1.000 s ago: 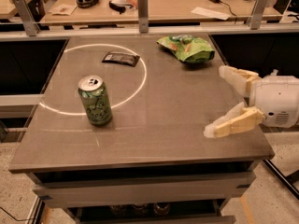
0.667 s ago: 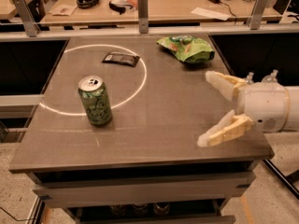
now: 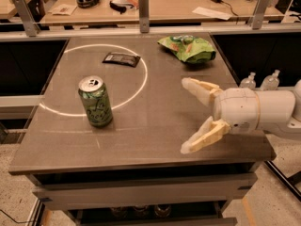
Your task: Move green can near rxbar chocolate
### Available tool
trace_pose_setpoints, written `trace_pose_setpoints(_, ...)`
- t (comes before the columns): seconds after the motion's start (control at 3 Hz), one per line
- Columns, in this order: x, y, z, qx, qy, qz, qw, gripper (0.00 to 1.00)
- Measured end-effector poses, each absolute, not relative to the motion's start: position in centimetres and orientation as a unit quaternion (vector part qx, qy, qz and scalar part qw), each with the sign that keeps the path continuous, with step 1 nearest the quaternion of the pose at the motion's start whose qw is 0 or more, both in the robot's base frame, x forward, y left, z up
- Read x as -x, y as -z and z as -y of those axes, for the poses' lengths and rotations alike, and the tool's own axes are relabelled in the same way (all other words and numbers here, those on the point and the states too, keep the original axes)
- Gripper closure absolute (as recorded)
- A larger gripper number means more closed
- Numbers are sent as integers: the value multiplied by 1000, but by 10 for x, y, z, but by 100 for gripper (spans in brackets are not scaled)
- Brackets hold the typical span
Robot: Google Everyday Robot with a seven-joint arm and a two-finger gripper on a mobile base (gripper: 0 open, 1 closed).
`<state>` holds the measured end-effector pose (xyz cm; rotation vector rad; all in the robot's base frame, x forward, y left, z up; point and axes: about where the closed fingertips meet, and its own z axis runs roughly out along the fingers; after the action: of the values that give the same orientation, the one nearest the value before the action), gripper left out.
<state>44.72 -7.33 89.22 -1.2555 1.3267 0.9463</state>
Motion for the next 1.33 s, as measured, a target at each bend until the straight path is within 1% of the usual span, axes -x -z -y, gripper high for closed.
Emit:
trace_pose_setpoints(0.67,-456,-871,24,533,-406,-542,507,0)
trace_pose_setpoints(1.33,-461,-873,-32,521,-417,-541,512,0)
